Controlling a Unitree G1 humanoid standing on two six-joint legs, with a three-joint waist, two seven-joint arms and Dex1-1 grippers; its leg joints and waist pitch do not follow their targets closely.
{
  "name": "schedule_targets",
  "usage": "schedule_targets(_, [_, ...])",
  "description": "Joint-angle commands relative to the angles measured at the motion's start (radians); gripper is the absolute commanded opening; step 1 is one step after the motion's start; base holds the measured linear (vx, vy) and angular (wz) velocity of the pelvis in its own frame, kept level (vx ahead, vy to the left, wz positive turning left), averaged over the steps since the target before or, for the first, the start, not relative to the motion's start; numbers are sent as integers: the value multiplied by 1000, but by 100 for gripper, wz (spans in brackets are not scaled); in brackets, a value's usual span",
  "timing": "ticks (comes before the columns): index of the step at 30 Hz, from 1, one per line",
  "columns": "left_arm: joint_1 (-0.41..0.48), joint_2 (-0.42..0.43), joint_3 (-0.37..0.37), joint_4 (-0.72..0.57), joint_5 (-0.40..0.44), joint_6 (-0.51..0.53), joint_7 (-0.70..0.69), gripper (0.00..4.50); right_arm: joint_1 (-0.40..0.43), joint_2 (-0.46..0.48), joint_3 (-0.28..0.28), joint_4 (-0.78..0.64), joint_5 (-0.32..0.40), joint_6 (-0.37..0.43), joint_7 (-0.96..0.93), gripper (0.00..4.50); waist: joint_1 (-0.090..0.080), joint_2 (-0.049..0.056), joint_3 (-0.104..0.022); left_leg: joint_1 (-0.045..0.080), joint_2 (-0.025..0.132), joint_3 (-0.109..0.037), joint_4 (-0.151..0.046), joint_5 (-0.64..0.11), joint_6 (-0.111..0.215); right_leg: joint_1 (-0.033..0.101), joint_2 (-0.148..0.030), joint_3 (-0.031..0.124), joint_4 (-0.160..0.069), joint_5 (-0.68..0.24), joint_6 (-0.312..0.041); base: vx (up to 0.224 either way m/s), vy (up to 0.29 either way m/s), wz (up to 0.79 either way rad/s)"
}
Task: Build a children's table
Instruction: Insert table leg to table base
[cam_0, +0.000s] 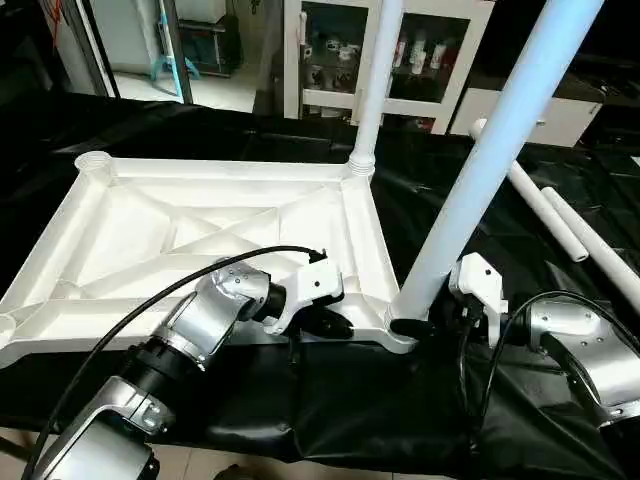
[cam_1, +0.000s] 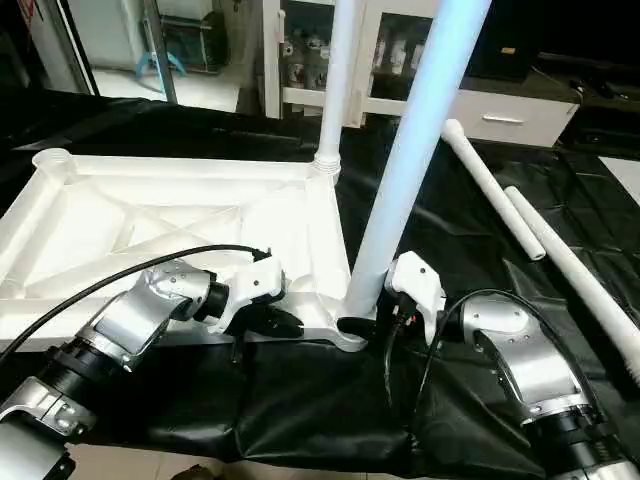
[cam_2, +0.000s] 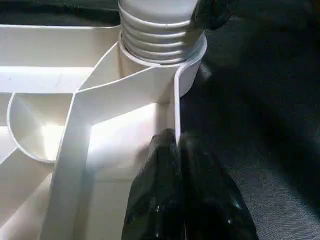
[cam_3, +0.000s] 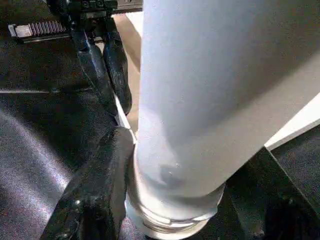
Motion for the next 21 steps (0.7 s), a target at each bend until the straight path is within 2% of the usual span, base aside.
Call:
schedule_targets(1, [-9,-8,-9,-40,-2,-1,-9,0,2,-1,31,30,-39,27,19,239,-2,-10,-66,10,25,-4,-75,-234,35,48,-50,35,-64,-264,-198,0,0,0])
schedule_targets(5, [-16,-18,3,-22,-6,2,11,0,-8,28,9,47,-10,71,-15,238,-8,-4,-65,9,24,-5,-76,-243,32,47,-49,35,-66,-271,-199,0,0,0])
schedule_targets(7, [-25,-36,17,-2,-5,12,47,0,-24,71,-28,79,9,115,-92,237,-13,-5,-64,11,22,-5,-76,-266,23,44,-49,34,-71,-312,-192,0,0,0])
schedule_targets(8, [-25,-36,17,-2,-5,12,47,0,-24,71,-28,79,9,115,-92,236,-13,-5,-64,11,22,-5,-76,-266,23,44,-49,34,-71,-312,-192,0,0,0])
schedule_targets(13, [-66,-103,67,87,19,49,214,0,-58,188,-75,163,6,180,-289,216,-22,-4,-63,13,18,-11,-79,-319,-11,40,-51,28,-84,-423,-150,0,0,0])
schedule_targets(16, [-97,-140,93,148,29,71,309,0,-75,255,-68,189,-42,197,-389,211,-31,-2,-64,13,16,-13,-80,-333,-22,36,-49,27,-89,-435,-135,0,0,0])
schedule_targets(20, [-155,-190,130,251,50,73,451,0,-112,358,-61,246,-105,202,-570,208,-39,-3,-64,9,13,-17,-81,-323,-29,38,-50,25,-90,-448,-121,0,0,0])
schedule_targets(21, [-174,-202,138,287,66,68,501,0,-130,387,-63,280,-130,196,-643,208,-41,-1,-63,11,12,-17,-82,-336,-30,35,-48,24,-93,-455,-120,0,0,0])
